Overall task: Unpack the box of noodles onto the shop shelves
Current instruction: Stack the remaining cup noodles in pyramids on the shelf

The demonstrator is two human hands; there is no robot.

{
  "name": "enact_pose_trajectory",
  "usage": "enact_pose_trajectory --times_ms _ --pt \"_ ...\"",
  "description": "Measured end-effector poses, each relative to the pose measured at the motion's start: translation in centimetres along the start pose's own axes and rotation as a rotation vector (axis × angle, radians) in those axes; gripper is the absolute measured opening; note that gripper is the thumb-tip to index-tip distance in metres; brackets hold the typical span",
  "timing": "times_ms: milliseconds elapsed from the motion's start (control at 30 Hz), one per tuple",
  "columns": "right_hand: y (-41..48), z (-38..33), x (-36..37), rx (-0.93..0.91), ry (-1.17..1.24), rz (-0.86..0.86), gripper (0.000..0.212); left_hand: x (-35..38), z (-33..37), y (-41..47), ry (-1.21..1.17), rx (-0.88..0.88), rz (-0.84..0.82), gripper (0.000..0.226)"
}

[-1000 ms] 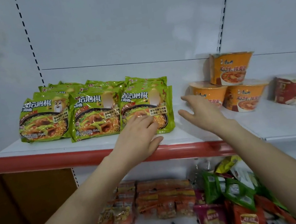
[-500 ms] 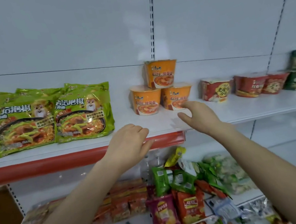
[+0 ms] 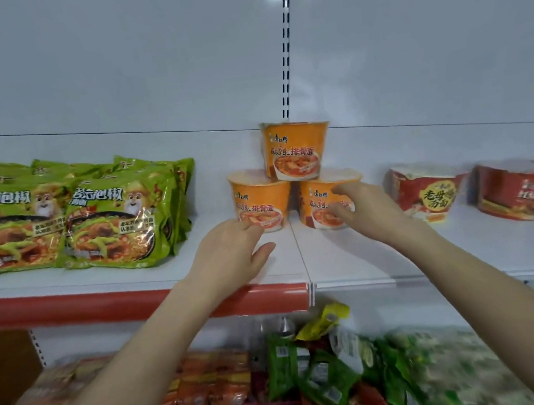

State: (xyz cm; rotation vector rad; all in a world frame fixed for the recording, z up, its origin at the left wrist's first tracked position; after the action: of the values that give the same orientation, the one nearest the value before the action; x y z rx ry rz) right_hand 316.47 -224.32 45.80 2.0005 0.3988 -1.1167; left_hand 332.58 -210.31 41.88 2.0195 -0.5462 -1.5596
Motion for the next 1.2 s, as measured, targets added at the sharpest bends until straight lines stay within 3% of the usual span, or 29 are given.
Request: enact_pose_trajectory --times_ms 167,333,467,767,1000,1200 --pt "1.4 -0.2 1.1 -0.047 0.118 -0.003 0.032 0.6 -1.0 0.2 0.083 -0.046 -0.006 0.046" --pt "3.0 0.4 1.6 -0.052 0.165 0.022 0.038 1.2 -2.6 1.3 0.067 -0.04 -0.038 0.05" --pt "4.5 1.1 0.9 -0.023 0.226 0.109 0.037 1.7 -4.0 2.8 0.012 -0.118 -0.017 0.036" --pt "8.2 1.7 0.5 -0.008 0.372 0.339 0.062 2.7 -5.7 7.1 0.037 -0.225 -0.052 0.047" --pt "10.4 1.3 0.3 -0.014 0.471 0.274 0.079 3.8 -5.8 9.0 0.02 -0.226 -0.106 0.047" --pt "11.6 1.7 0.1 -0.066 0.468 0.287 0.059 4.3 -6.4 9.8 0.126 -0.195 -0.111 0.036"
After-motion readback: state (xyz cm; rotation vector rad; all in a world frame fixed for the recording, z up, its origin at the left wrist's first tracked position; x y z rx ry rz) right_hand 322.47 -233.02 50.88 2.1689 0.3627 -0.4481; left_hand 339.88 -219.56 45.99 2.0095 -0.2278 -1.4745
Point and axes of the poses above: each hand's wrist, its own y-axis towards the middle knuckle, its own x-axis out of the palm, z = x × y, the point moved 3 cm from there along y, towards the middle knuckle, and after that the axes turned 6 degrees about y, right-handed, at the moved point
